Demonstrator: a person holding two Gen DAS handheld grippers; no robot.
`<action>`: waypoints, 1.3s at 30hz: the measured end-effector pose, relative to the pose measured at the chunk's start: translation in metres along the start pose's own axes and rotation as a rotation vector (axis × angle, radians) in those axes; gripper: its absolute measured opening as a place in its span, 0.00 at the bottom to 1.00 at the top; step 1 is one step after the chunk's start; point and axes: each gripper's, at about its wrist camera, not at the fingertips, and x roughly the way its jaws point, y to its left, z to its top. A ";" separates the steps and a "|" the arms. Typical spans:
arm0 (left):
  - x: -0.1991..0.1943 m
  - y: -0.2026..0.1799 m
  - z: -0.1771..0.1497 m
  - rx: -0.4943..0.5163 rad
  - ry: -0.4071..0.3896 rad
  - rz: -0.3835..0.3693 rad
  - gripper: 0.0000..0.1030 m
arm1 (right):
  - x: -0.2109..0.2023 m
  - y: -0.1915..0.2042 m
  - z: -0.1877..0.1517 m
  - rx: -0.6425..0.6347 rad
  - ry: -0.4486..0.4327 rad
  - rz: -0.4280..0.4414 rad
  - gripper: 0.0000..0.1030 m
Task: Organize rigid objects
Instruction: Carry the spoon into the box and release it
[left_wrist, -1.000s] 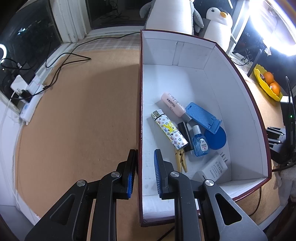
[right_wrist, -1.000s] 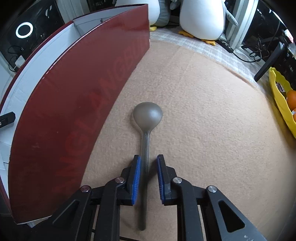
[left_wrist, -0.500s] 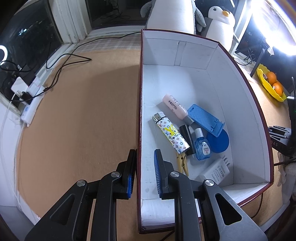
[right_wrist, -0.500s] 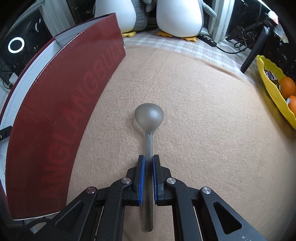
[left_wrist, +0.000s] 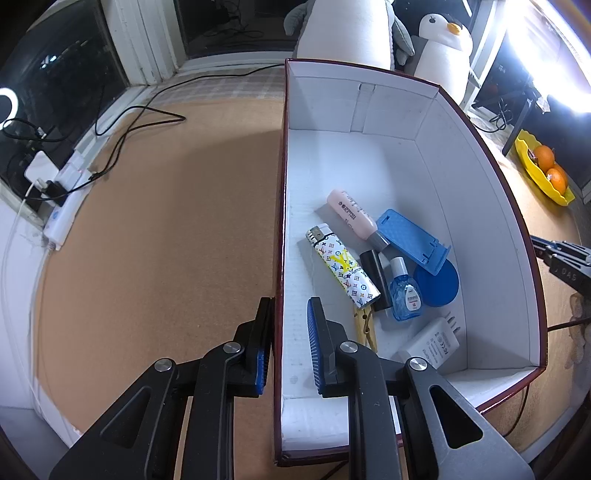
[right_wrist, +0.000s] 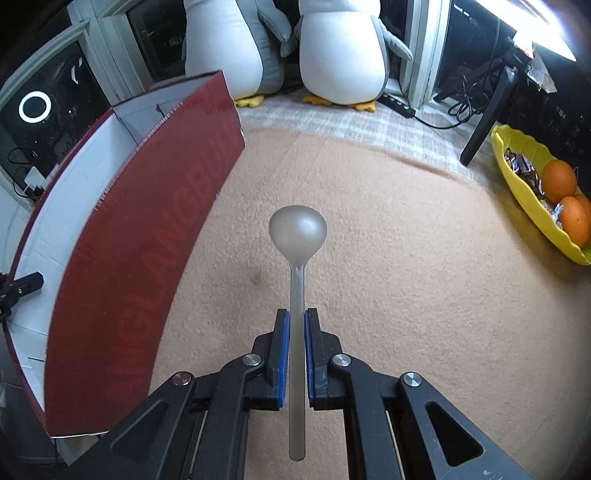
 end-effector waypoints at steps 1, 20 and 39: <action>0.000 0.000 0.000 -0.001 -0.001 -0.001 0.16 | -0.004 0.001 0.002 -0.001 -0.009 0.003 0.07; -0.008 0.003 -0.003 -0.005 -0.031 -0.023 0.16 | -0.071 0.062 0.015 -0.101 -0.155 0.124 0.07; -0.015 0.009 -0.007 -0.002 -0.063 -0.069 0.16 | -0.090 0.128 0.012 -0.159 -0.174 0.202 0.07</action>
